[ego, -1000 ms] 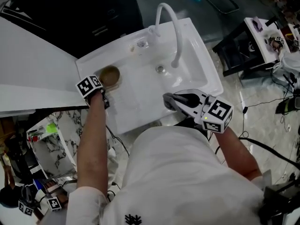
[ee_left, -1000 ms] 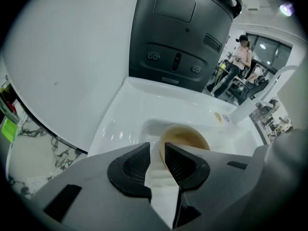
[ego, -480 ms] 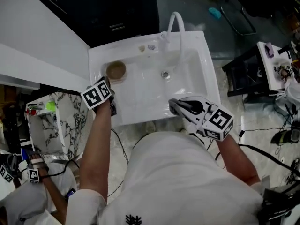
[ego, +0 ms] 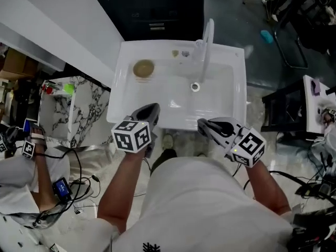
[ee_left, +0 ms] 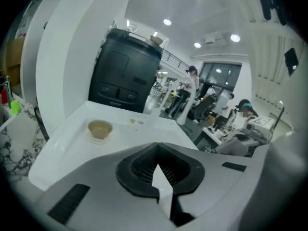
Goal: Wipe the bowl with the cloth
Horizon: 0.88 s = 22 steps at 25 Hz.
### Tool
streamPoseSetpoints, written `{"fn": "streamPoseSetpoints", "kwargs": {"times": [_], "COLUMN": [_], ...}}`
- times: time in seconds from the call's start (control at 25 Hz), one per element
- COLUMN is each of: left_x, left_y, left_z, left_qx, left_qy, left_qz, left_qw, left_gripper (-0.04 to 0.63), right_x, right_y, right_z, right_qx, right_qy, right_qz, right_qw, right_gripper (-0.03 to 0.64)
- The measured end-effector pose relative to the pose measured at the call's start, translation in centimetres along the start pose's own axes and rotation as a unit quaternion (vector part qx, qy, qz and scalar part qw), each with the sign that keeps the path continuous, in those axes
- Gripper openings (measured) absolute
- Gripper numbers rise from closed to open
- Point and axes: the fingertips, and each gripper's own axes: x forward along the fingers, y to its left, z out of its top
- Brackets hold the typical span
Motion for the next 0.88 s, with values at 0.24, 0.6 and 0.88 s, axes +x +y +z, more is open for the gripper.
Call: {"fn": "streamPoseSetpoints", "kwargs": {"times": [0.24,0.6,0.88], "left_x": [-2.4,-4.3,-4.8], "left_y": [-8.7,-16.6,-19.5], "left_z": [-3.5,-6.8,-7.0], "left_qx": [0.015,0.039,0.054], "left_qy": [-0.003,0.006,0.004], "left_qz": [-0.041,-0.087,-0.109], "left_qw": [0.9991,0.9955,0.9926], "left_gripper": [0.011,0.011,0.011], "right_x": [-2.5,-5.2,-5.5], "right_y": [1.8,4.6,5.5], "right_z": [-1.4,-2.6,-2.2], "right_qx": [-0.023,-0.042,-0.058], "right_qy": [0.000,0.007,0.005], "right_qz": [0.032,0.052,0.062], "right_qw": [0.999,0.998,0.996], "right_gripper": [0.036,0.037,0.037]}}
